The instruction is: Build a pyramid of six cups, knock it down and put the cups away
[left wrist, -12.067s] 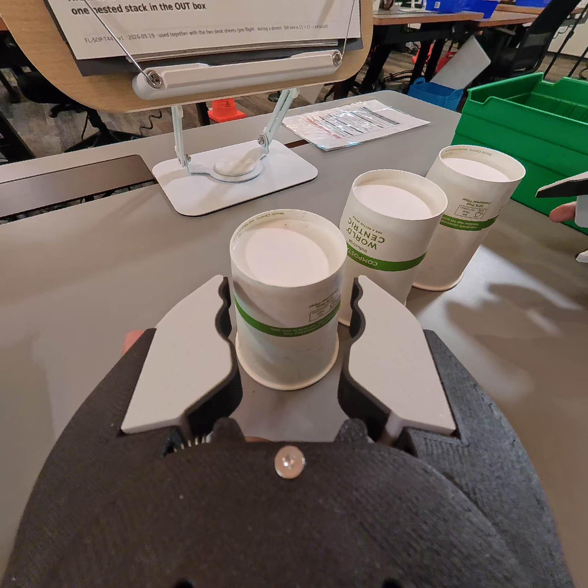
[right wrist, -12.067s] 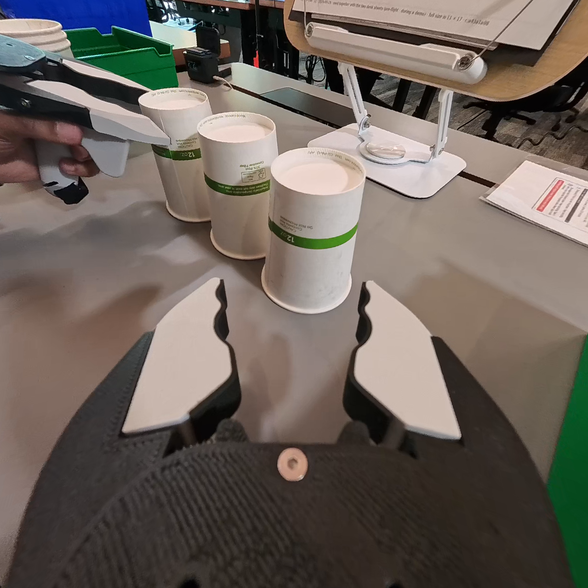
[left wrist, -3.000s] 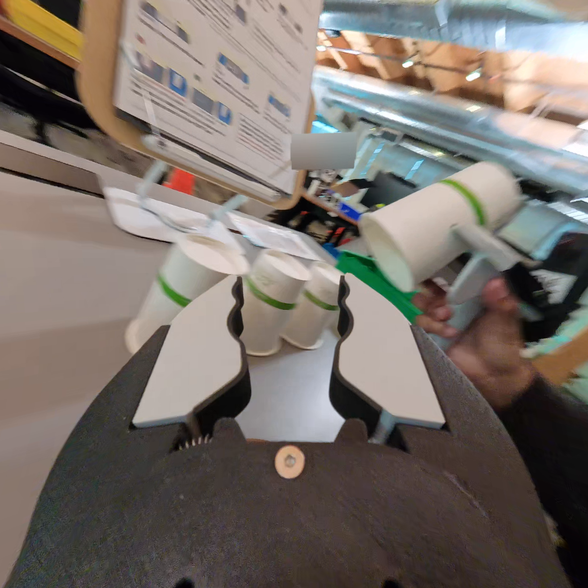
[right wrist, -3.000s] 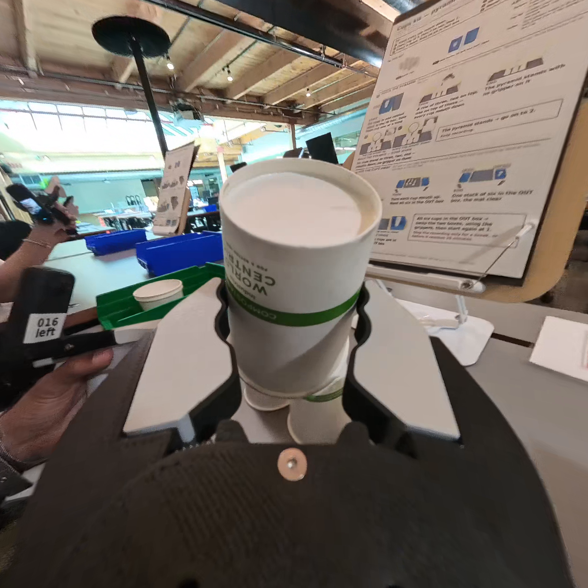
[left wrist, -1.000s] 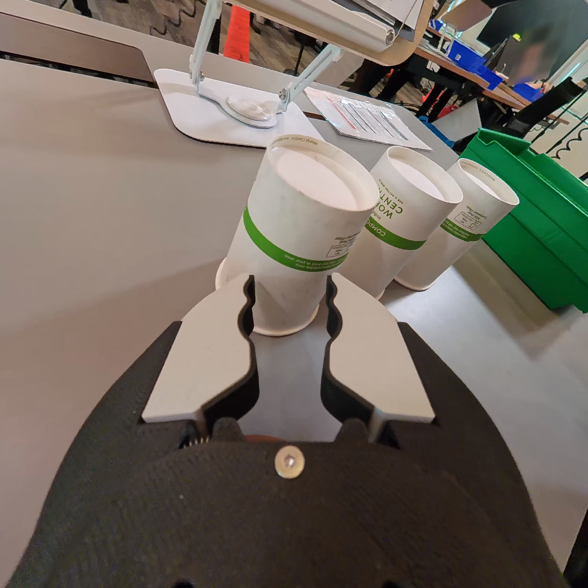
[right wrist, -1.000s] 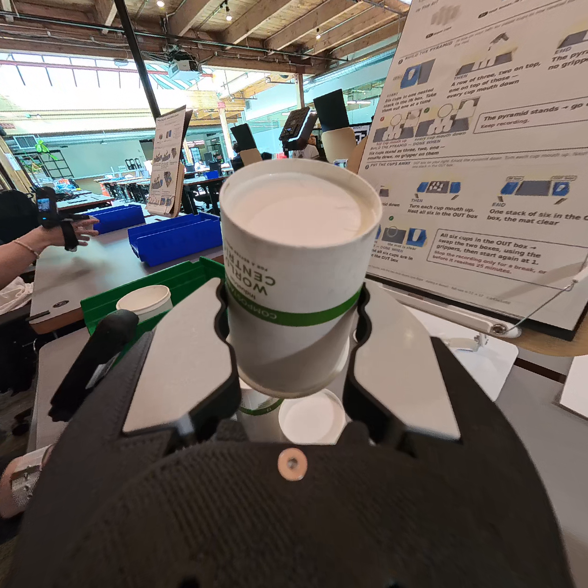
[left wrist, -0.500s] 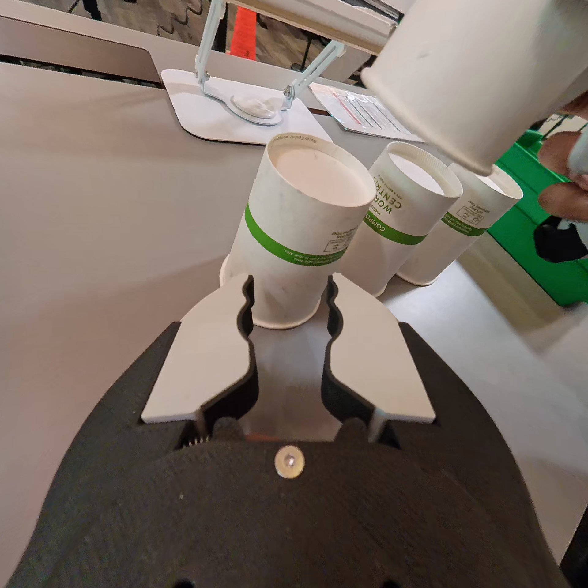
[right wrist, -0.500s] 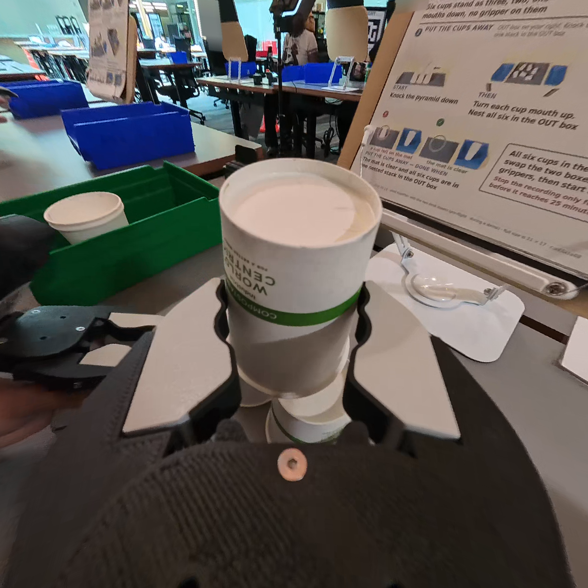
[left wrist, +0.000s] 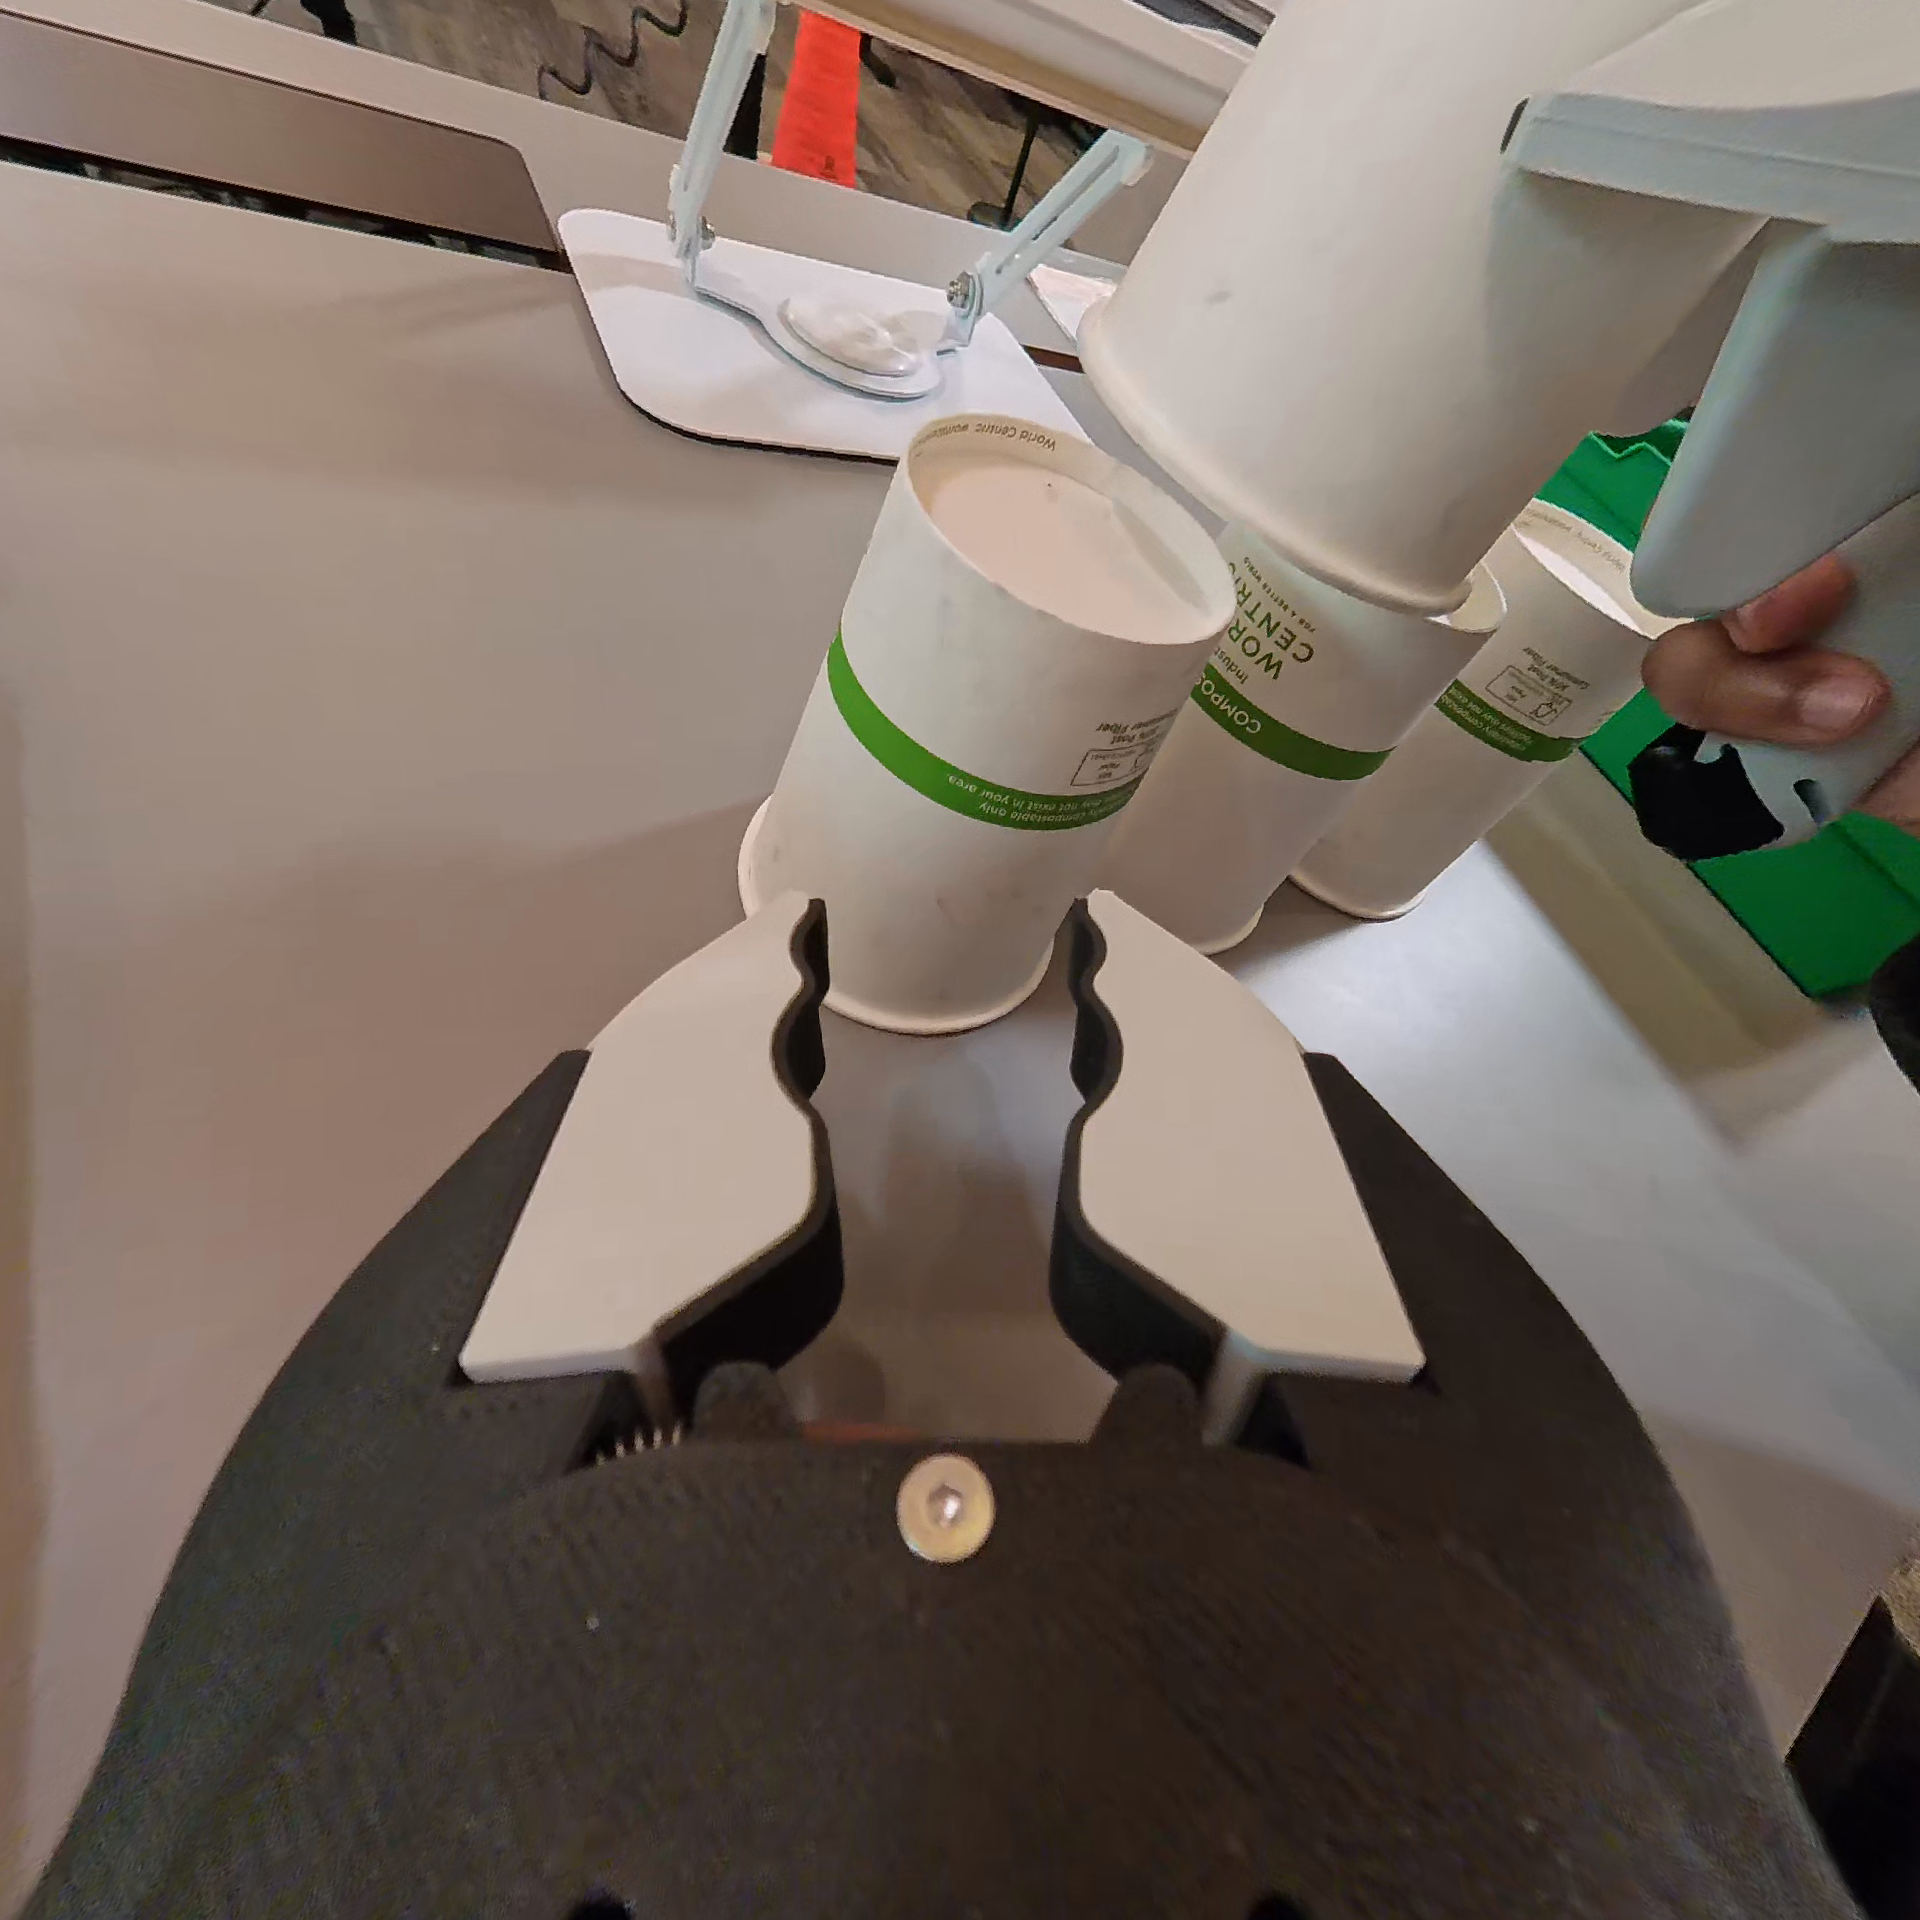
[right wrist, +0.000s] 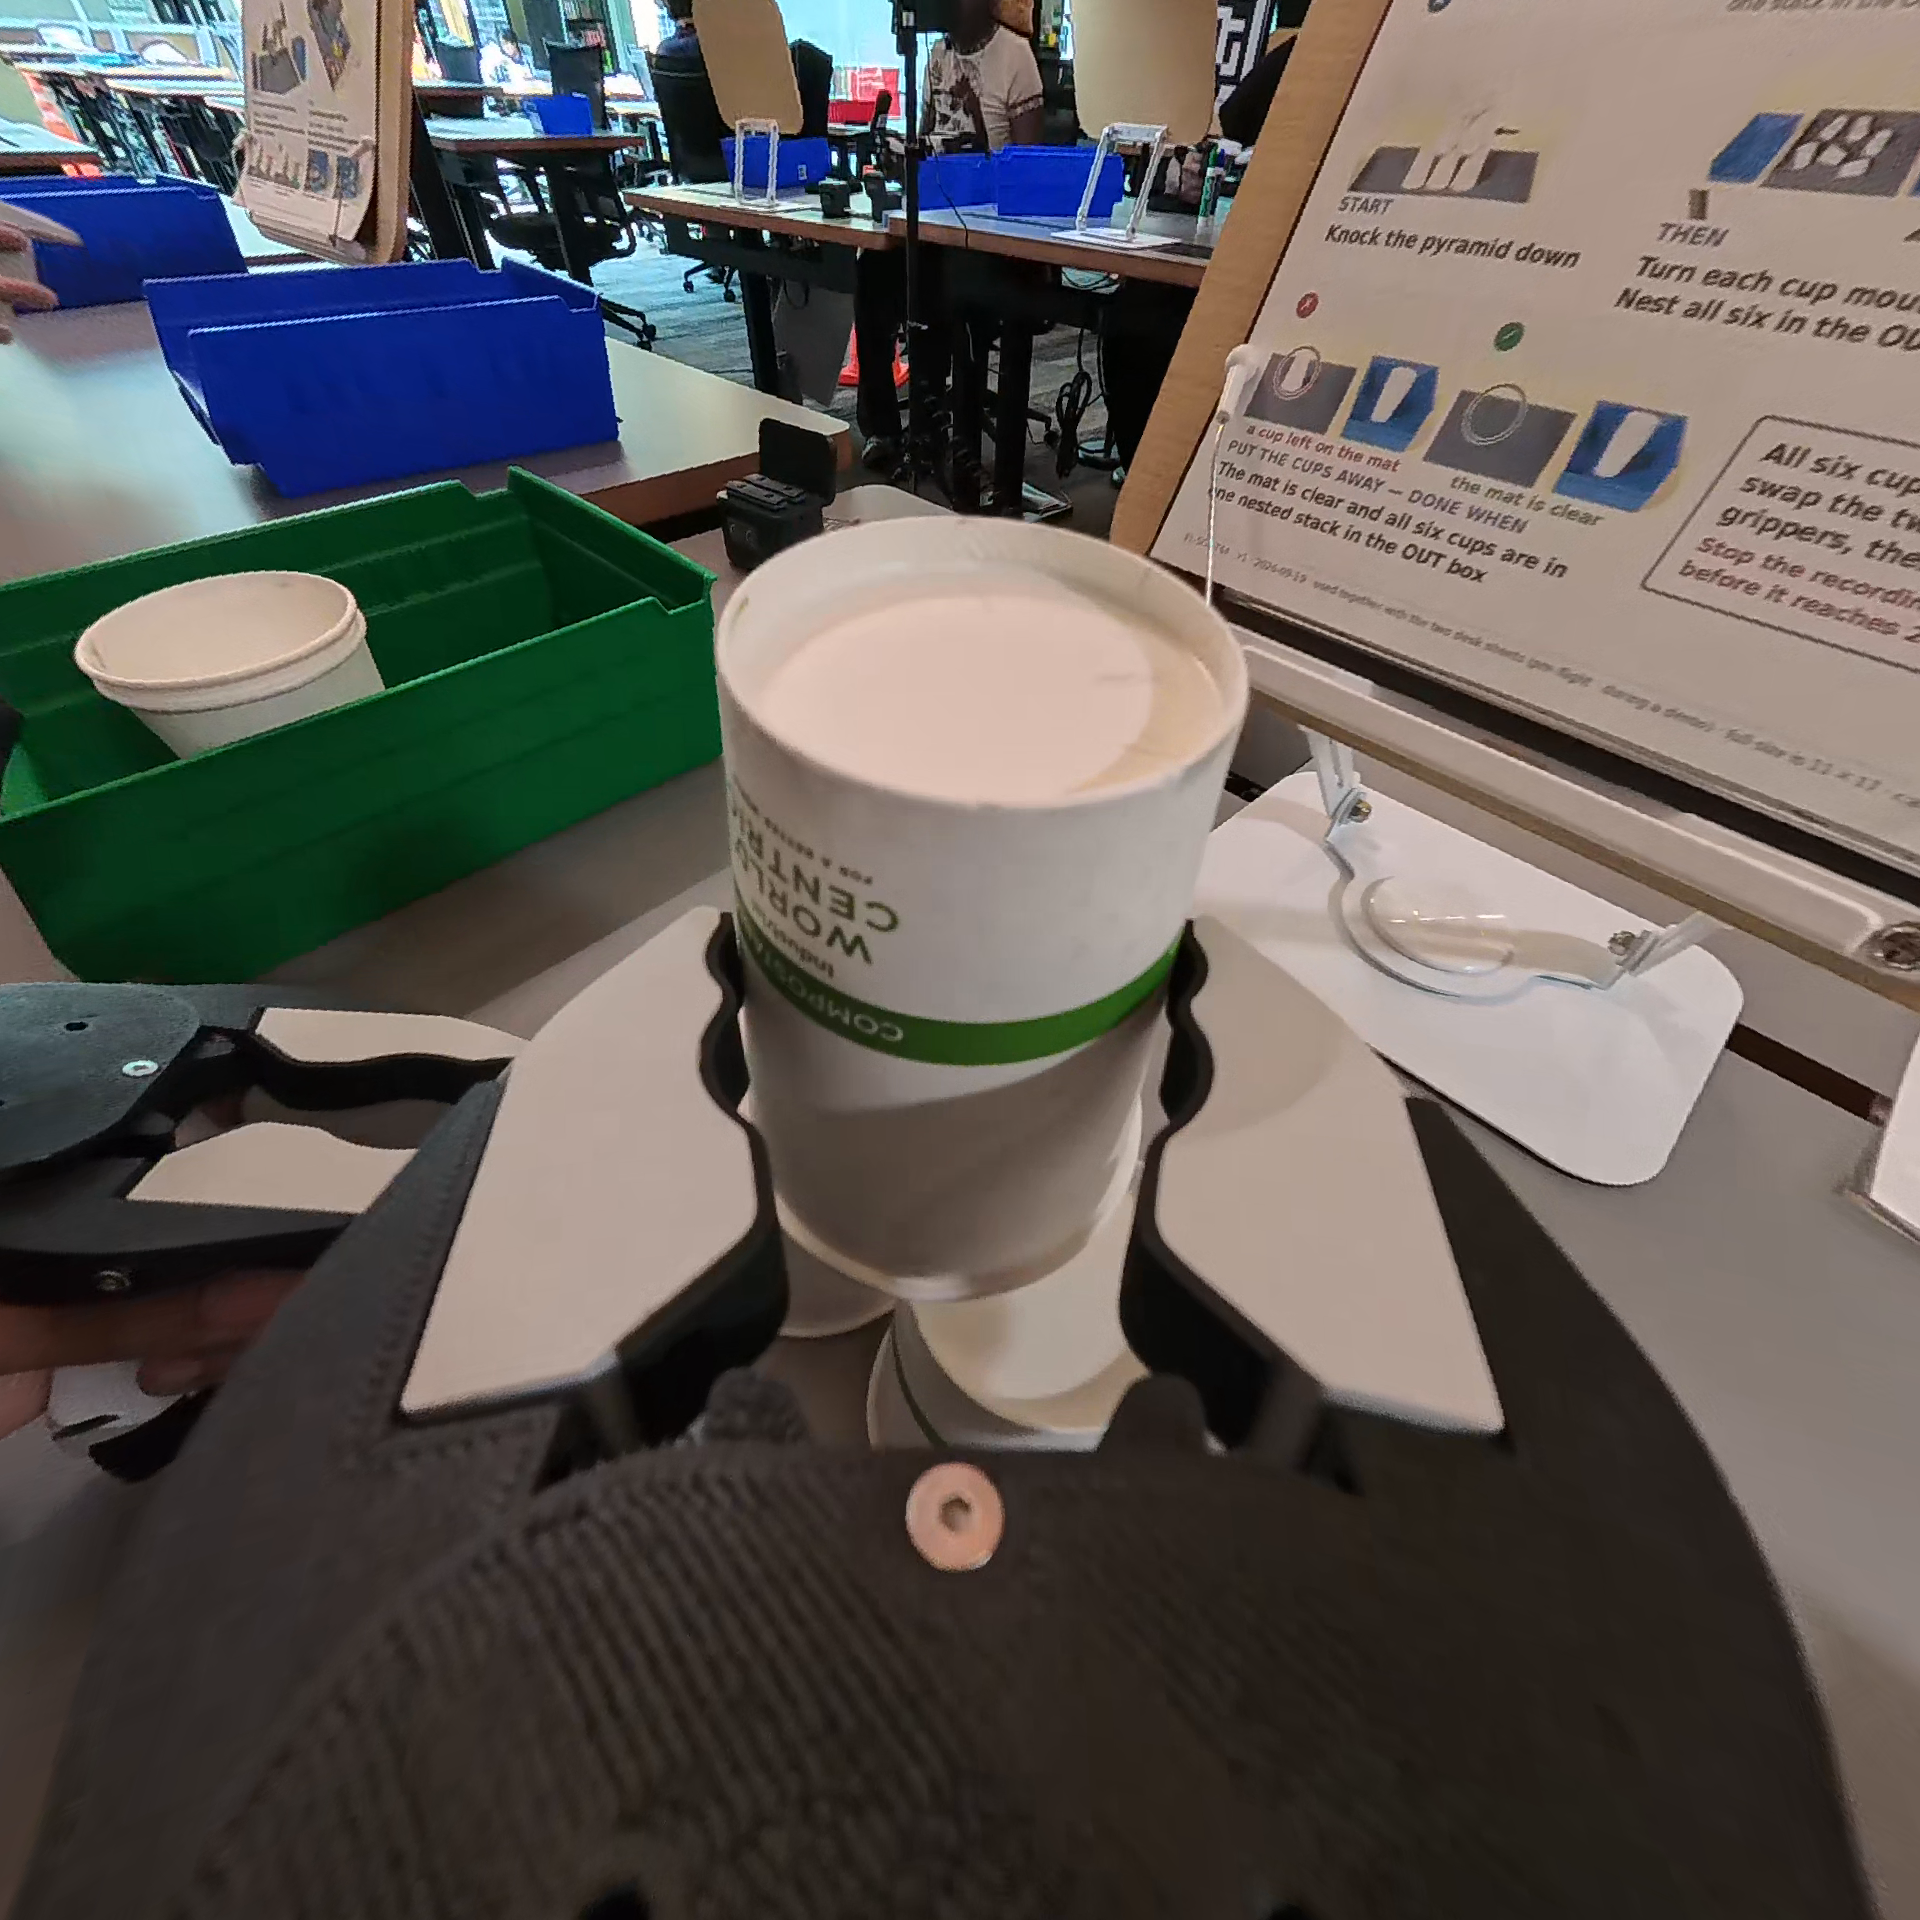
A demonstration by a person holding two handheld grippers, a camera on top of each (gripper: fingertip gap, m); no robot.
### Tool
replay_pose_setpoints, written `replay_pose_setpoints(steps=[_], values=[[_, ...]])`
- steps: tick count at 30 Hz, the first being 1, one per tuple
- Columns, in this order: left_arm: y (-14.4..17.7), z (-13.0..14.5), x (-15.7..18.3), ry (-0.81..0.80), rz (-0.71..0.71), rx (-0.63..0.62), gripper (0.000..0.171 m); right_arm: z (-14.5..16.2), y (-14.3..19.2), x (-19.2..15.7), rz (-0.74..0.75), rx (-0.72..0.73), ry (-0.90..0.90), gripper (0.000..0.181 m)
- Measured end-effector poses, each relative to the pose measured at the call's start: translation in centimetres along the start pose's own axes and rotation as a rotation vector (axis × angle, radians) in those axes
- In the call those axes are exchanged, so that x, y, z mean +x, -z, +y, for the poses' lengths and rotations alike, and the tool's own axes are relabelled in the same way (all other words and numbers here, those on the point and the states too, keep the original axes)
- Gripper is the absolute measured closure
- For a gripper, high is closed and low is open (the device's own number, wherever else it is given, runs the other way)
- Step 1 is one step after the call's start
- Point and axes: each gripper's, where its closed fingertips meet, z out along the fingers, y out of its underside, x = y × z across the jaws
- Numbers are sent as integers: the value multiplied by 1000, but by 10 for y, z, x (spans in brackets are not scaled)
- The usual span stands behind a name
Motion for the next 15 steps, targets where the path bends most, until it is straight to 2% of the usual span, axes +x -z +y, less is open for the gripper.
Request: replay_pose_setpoints(steps=[7, 10, 12, 15], values=[[-3, 4, 3, -12, 8, -23, 127, 0, 1, -1, 0, -3, 1, 101], [-3, 3, -1, -30, -37, -19, 150, -1, 1, -2, 1, 2, 0, 101], [-2, 3, 5, -57, 2, -18, 169, -4, 2, -1, 3, 9, 3, 101], [-3, 3, 12, -63, 31, -17, 169, -12, 8, 3, 13, 28, -4, 101]])
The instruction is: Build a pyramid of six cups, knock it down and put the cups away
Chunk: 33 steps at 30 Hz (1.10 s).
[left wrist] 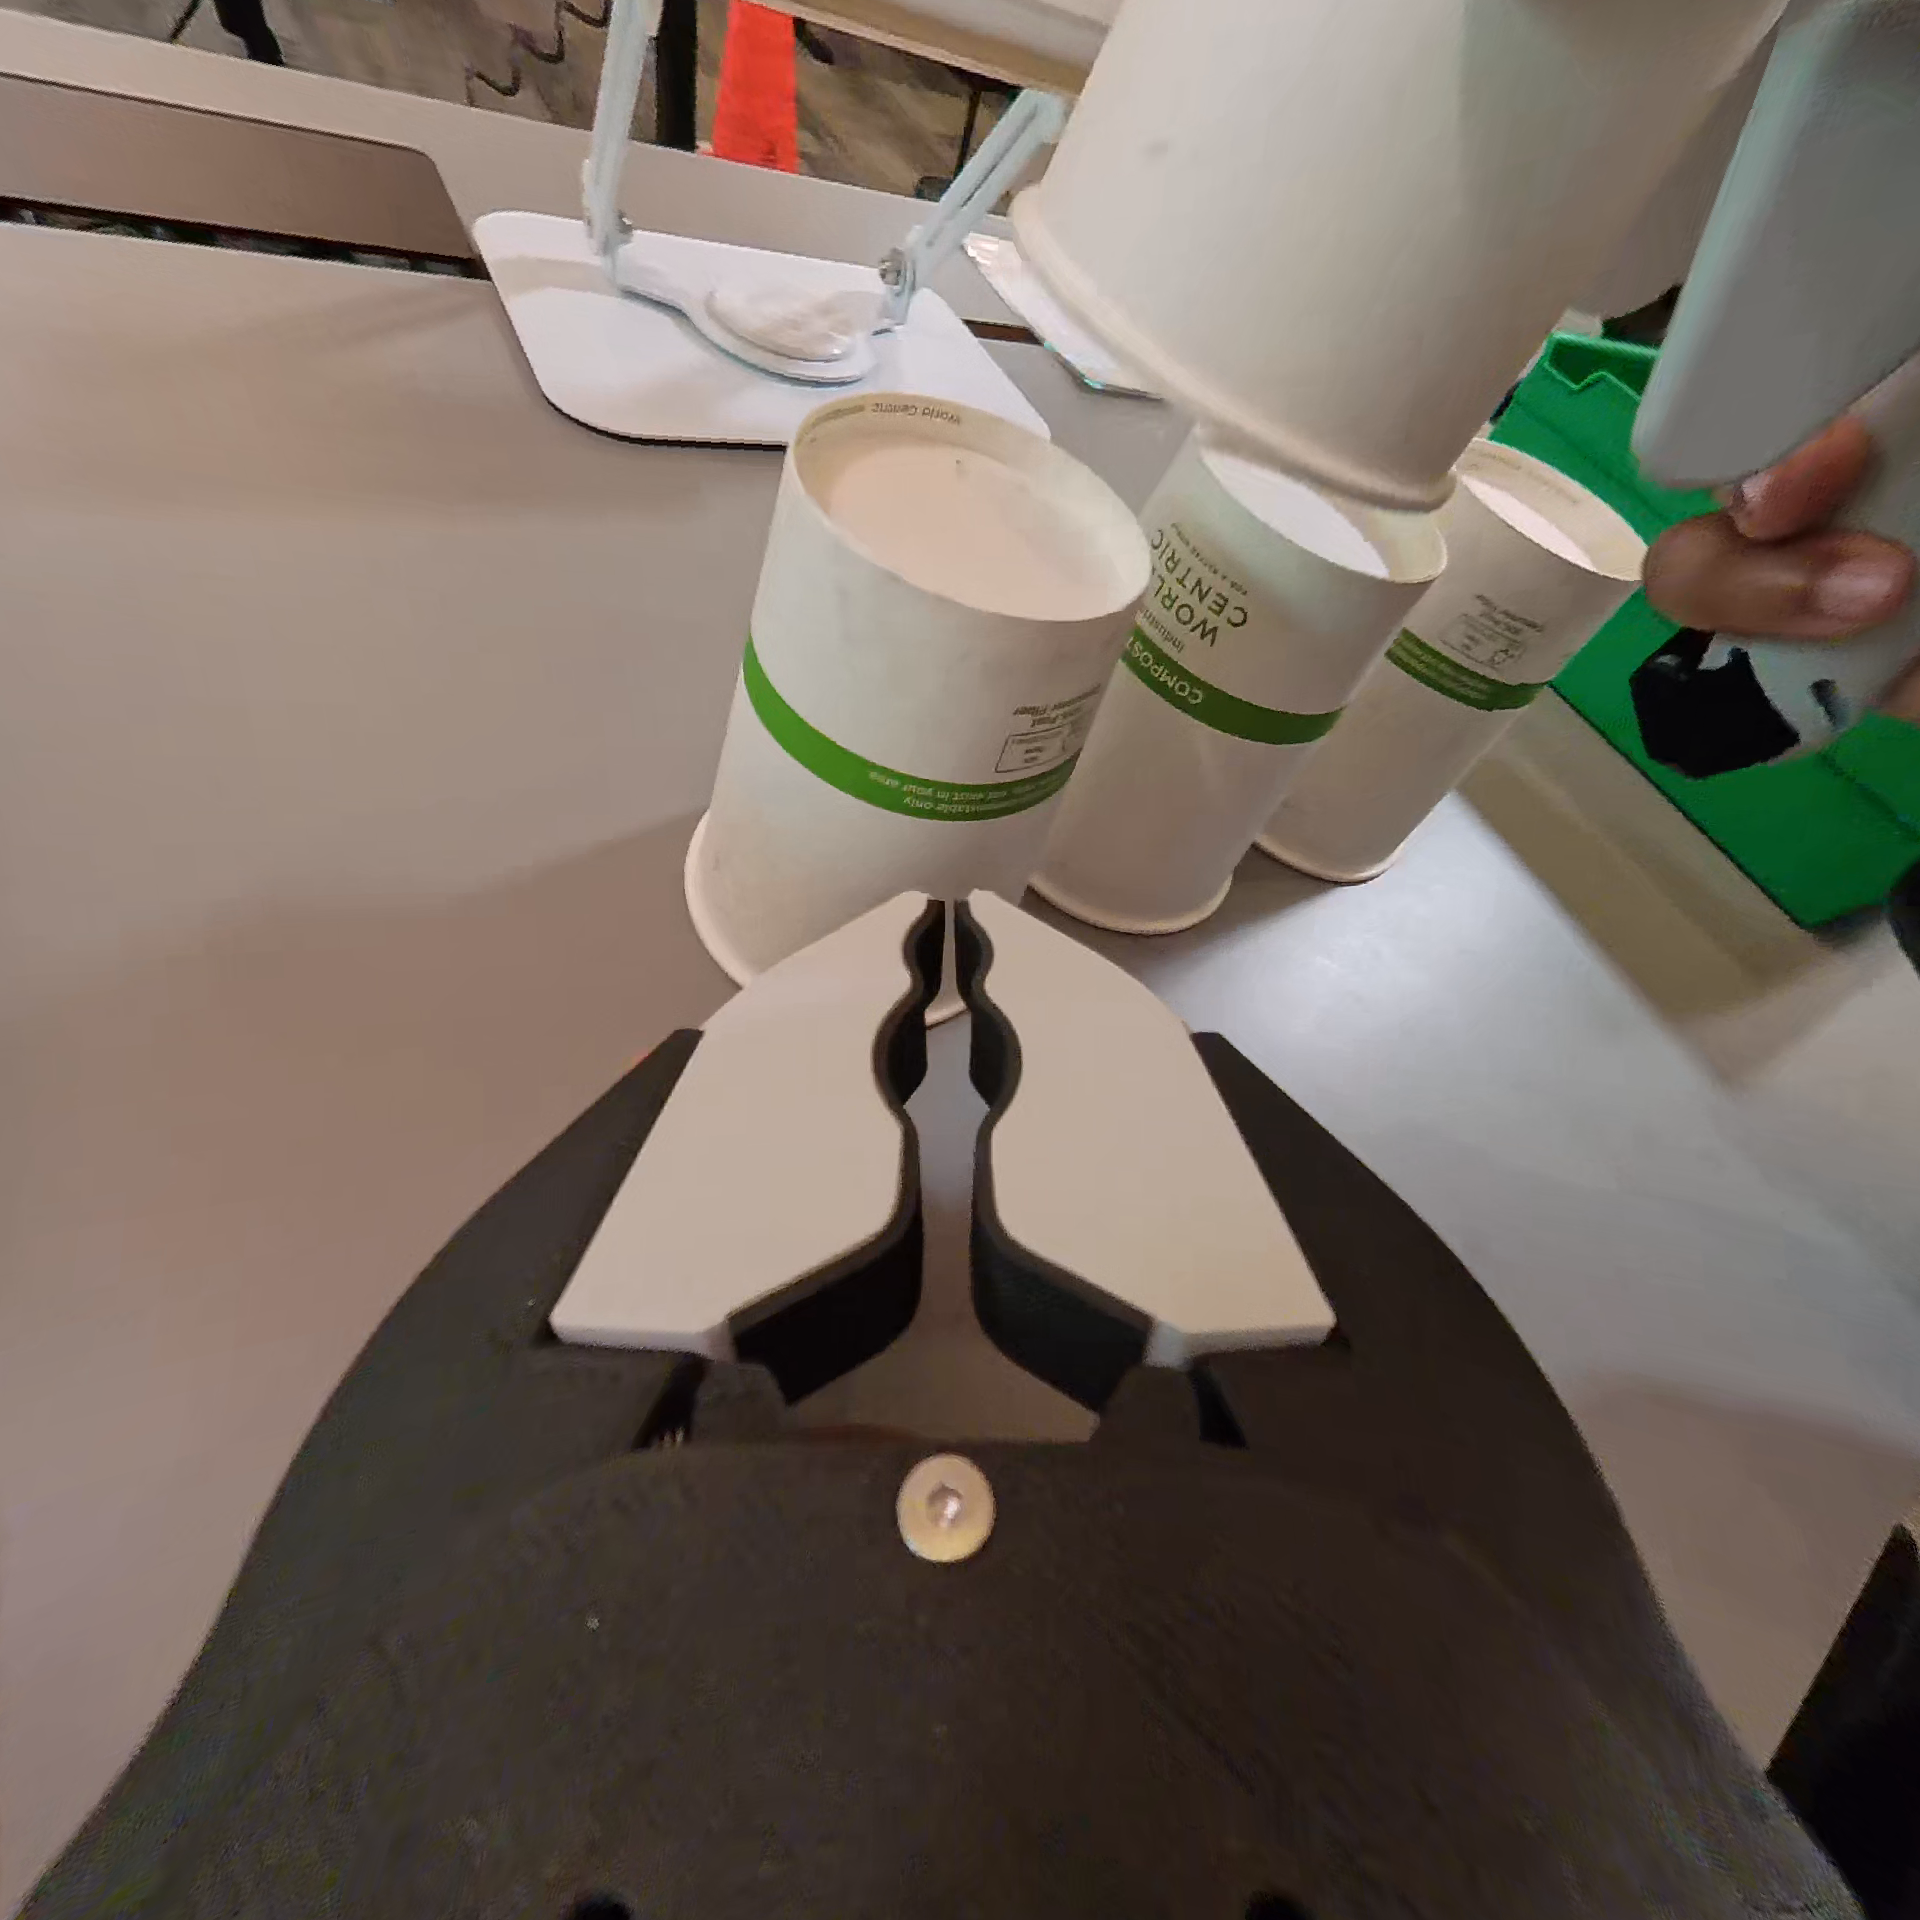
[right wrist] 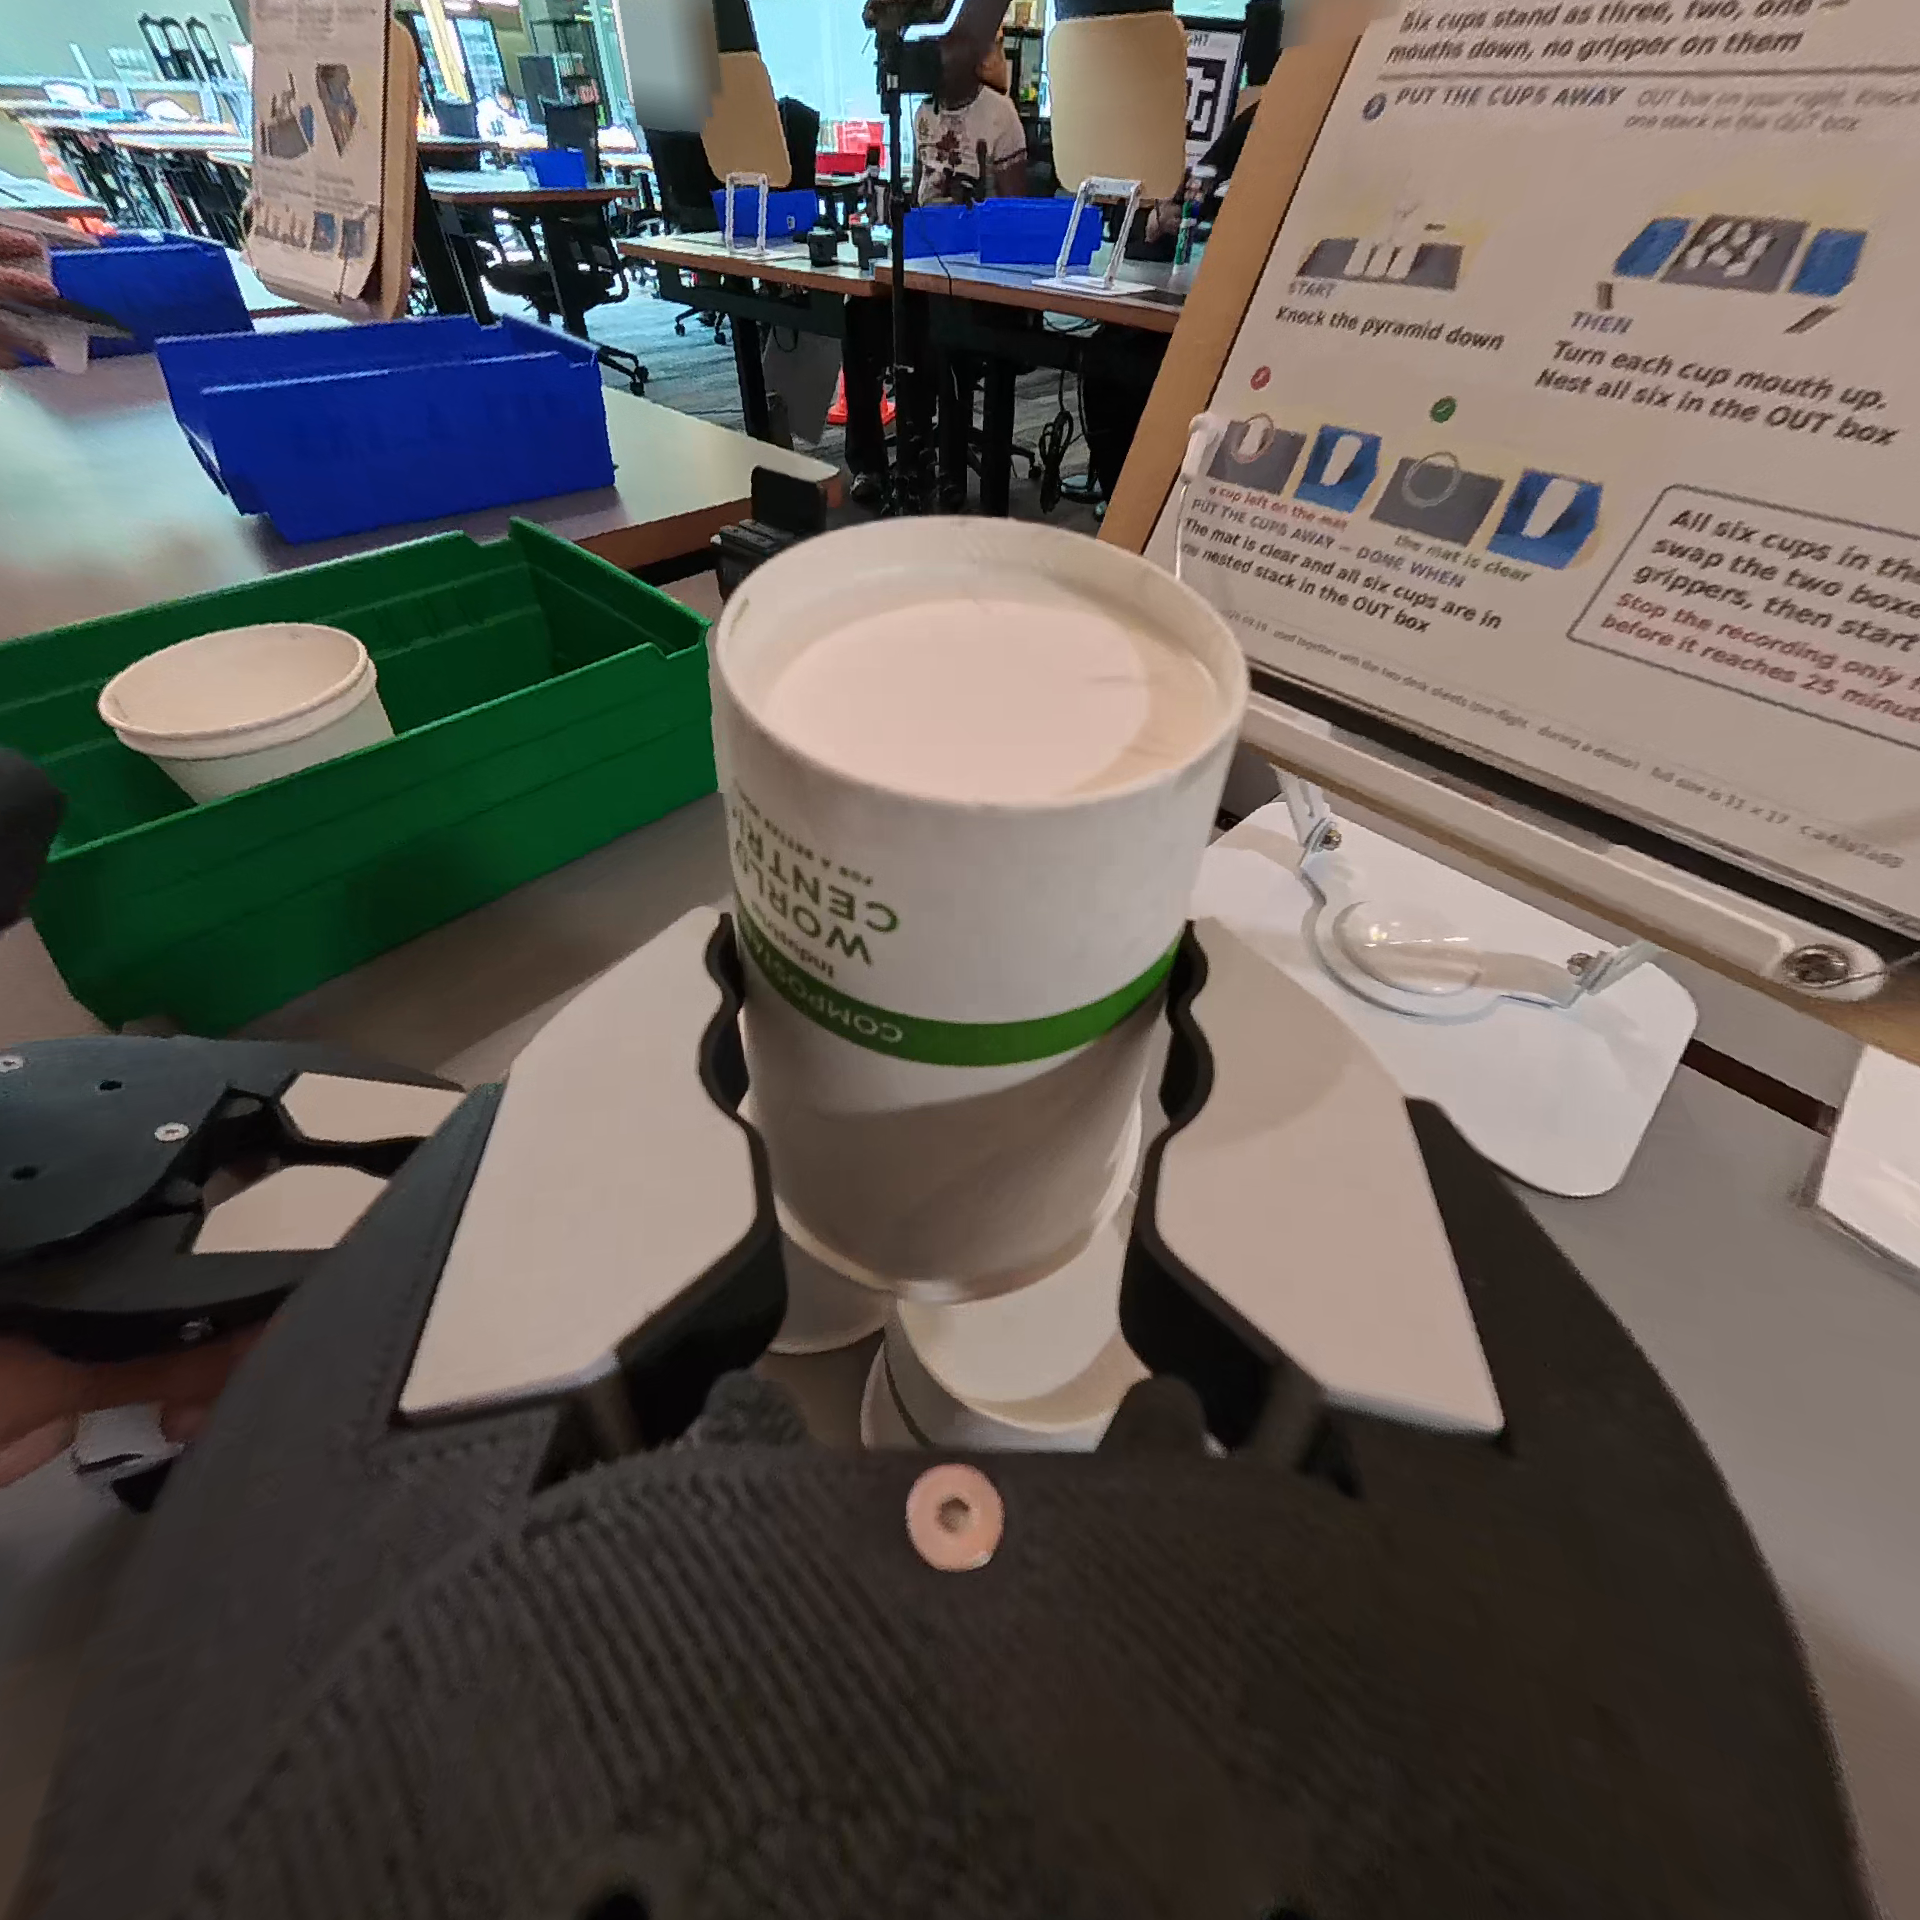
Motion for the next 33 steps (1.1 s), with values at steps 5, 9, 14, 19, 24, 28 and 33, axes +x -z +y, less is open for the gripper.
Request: replay_pose_setpoints(steps=[5, 9, 14, 19, 24, 28, 33], values=[[-4, 1, -2, -13, -16, -9, 170, -14, 14, 8, 27, 38, -4, 101], [-8, -1, -3, -13, -18, -12, 170, -19, 24, 11, 42, 54, -2, 101], [-13, -2, -1, -13, -9, -23, 168, -21, 32, 11, 47, 67, -8, 101], [-15, -3, -3, -10, -18, -29, 168, -20, 36, 7, 38, 72, -16, 101], [-15, -1, -6, 4, -22, -38, 168, -19, 34, 5, 31, 68, -14, 101], [-16, 0, -7, 9, -24, -44, 168, -15, 32, 6, 28, 59, -23, 101], [-15, 0, -4, 5, -12, -44, 161, -11, 30, 8, 25, 49, -36, 101]])
